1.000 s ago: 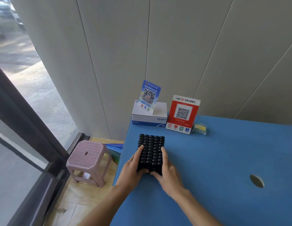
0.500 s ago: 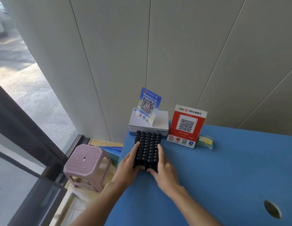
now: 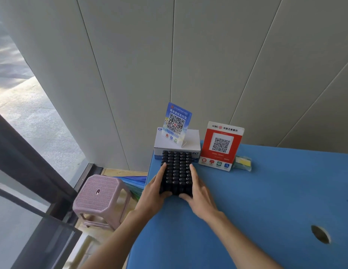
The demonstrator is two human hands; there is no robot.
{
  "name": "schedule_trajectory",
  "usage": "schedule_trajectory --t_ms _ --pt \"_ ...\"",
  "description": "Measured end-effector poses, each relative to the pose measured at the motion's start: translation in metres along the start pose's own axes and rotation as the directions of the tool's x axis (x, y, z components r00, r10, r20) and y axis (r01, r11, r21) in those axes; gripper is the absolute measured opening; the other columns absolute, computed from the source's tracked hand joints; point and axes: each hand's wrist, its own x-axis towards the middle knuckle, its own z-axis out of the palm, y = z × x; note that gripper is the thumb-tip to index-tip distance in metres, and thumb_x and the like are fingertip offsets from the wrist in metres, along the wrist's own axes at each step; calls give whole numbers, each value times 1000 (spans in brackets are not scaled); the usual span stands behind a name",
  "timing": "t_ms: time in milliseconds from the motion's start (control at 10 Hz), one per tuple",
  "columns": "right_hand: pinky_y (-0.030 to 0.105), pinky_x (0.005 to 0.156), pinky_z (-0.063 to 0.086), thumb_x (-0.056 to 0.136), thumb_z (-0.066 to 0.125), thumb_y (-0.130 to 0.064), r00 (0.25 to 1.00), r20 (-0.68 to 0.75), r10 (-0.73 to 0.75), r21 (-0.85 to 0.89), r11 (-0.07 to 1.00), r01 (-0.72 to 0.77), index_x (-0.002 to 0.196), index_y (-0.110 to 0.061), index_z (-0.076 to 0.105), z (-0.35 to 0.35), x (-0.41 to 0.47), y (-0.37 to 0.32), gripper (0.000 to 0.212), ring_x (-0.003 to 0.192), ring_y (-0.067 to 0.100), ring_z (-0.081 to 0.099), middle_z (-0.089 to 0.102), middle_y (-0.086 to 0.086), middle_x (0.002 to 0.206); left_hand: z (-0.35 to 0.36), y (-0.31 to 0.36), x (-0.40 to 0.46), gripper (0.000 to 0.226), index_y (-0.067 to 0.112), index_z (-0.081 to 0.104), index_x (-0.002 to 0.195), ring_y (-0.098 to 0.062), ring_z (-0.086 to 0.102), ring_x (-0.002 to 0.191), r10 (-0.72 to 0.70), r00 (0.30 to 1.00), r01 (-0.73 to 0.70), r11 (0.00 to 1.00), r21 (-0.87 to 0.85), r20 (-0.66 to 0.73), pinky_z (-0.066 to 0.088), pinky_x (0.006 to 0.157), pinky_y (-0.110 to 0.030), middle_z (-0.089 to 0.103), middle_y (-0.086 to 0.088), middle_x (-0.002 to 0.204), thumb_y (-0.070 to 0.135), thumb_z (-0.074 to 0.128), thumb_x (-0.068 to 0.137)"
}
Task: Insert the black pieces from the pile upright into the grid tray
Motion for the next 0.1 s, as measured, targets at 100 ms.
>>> schedule_trajectory --t_ms 100 --pt "34 106 33 81 70 -33 998 -16 53 69 996 -51 143 -40 -16 -11 -17 -6 107 135 21 32 25 2 152 -11 10 -12 100 39 -1 145 -18 33 134 -65 998 64 996 -58 -16 26 101 -20 34 3 148 13 71 81"
